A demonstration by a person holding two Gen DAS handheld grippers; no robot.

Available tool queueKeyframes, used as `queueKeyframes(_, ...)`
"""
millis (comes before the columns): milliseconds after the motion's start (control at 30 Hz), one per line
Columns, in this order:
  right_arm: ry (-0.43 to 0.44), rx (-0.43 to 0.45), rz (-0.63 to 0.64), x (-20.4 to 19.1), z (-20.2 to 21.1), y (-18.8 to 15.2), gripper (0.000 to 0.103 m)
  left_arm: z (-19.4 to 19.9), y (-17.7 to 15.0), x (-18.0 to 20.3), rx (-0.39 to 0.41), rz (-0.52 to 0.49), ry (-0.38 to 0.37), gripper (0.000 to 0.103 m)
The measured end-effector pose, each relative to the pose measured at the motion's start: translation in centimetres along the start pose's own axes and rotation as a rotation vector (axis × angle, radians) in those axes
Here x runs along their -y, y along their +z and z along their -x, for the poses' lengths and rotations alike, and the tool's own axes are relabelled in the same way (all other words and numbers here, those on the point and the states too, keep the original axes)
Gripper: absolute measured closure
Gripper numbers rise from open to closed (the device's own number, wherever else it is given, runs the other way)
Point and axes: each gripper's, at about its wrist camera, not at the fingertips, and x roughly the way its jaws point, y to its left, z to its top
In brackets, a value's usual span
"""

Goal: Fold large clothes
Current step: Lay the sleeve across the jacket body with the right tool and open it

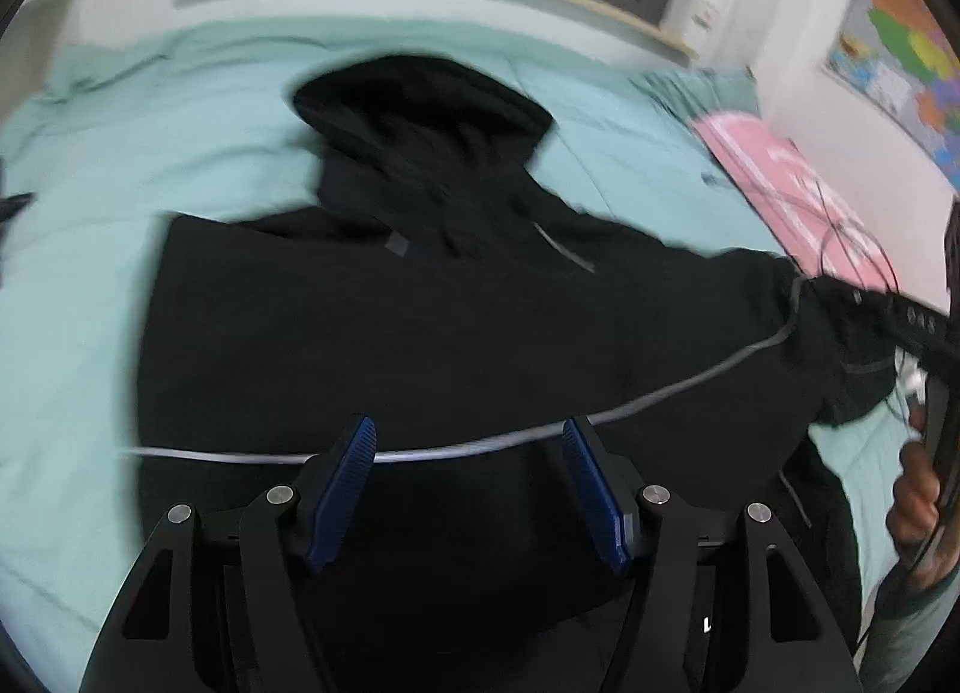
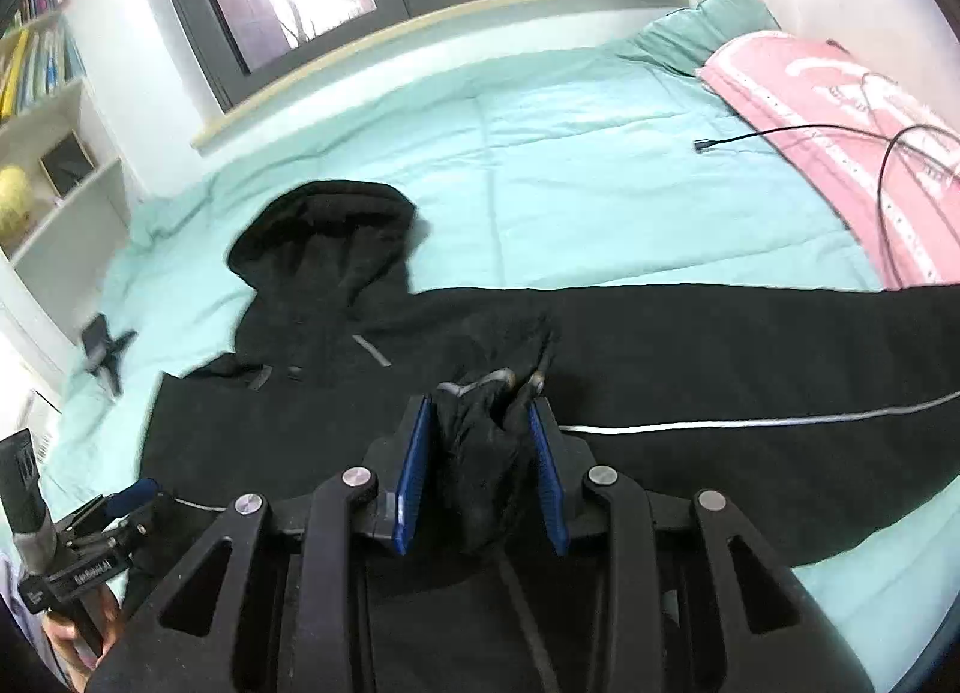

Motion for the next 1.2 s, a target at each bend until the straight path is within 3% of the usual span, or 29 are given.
queueKeyframes(100,-0.119,-0.034,0.039,1.0,-2.4,-0.7,0.067,-4.9,-1.5,1.3,-0.093,-0.015,0.026,0.037)
queueKeyframes(133,-0.124,-0.067,0.036,1.4,-3.5,-1.2,0.067,-6.0,-2.2,1.9,-0.099,-0.048,0.075,0.037)
queueKeyframes(233,-0.103,-0.177,-0.018,3.5,-6.8,-3.1,0.067,-5.9,-2.2,3.0,-0.081,-0.100,0.112,0.037)
queueKeyframes(400,-0.021,-0.155,-0.071,4.6,-5.1,-3.4,0.062,-3.6,-1.9,2.4,-0.043,-0.036,-0.004,0.037)
queueKeyframes(433,0.000,-0.132,-0.060,4.2,-4.1,-3.1,0.059,-2.5,-1.9,2.4,-0.014,-0.016,-0.039,0.037)
queueKeyframes(467,0.016,-0.106,-0.042,3.6,-3.2,-2.8,0.041,-1.5,-1.9,2.6,0.011,-0.008,-0.045,0.037)
queueKeyframes(533,0.052,-0.068,-0.025,2.7,-2.2,-2.3,0.019,0.0,-2.0,2.6,0.062,0.005,-0.025,0.037)
queueKeyframes(600,0.049,-0.086,-0.014,1.2,-3.5,-2.0,0.017,0.3,-2.2,2.2,0.084,0.012,0.009,0.037)
queueKeyframes(633,0.027,-0.121,-0.010,1.0,-4.7,-2.2,0.019,0.4,-2.6,1.9,0.083,0.017,0.023,0.037)
queueKeyframes(667,-0.001,-0.170,-0.010,0.9,-6.2,-2.5,0.034,0.1,-2.8,1.4,0.068,0.026,0.037,0.037)
queueKeyframes(700,-0.012,-0.229,-0.014,0.8,-8.1,-2.8,0.040,-0.7,-2.7,0.9,0.036,0.037,0.062,0.037)
queueKeyframes(767,-0.007,-0.252,-0.012,0.5,-8.9,-3.1,0.059,-1.2,-3.0,0.2,0.003,0.030,0.090,0.043)
queueKeyframes(833,-0.033,-0.177,0.038,-0.8,-7.1,-2.3,0.066,-0.4,-3.0,0.1,0.019,0.017,0.085,0.044)
queueKeyframes(933,-0.193,-0.029,0.149,-2.9,-4.1,-0.9,0.088,0.6,-2.9,0.0,0.043,0.024,0.078,0.044)
queueKeyframes(1000,-0.241,-0.007,0.165,-2.8,-3.7,-0.5,0.088,0.1,-3.2,-0.4,0.033,0.036,0.078,0.044)
queueKeyframes(1067,-0.206,-0.077,0.144,-2.0,-5.3,-0.8,0.088,-2.2,-3.9,-1.0,-0.029,0.045,0.113,0.044)
queueKeyframes(1133,-0.178,-0.161,0.118,-0.8,-7.6,-1.9,0.088,-3.5,-4.4,-0.6,-0.037,0.011,0.158,0.044)
queueKeyframes(1200,-0.180,-0.185,0.112,0.1,-9.0,-3.1,0.086,-3.4,-4.4,0.1,-0.029,-0.019,0.190,0.044)
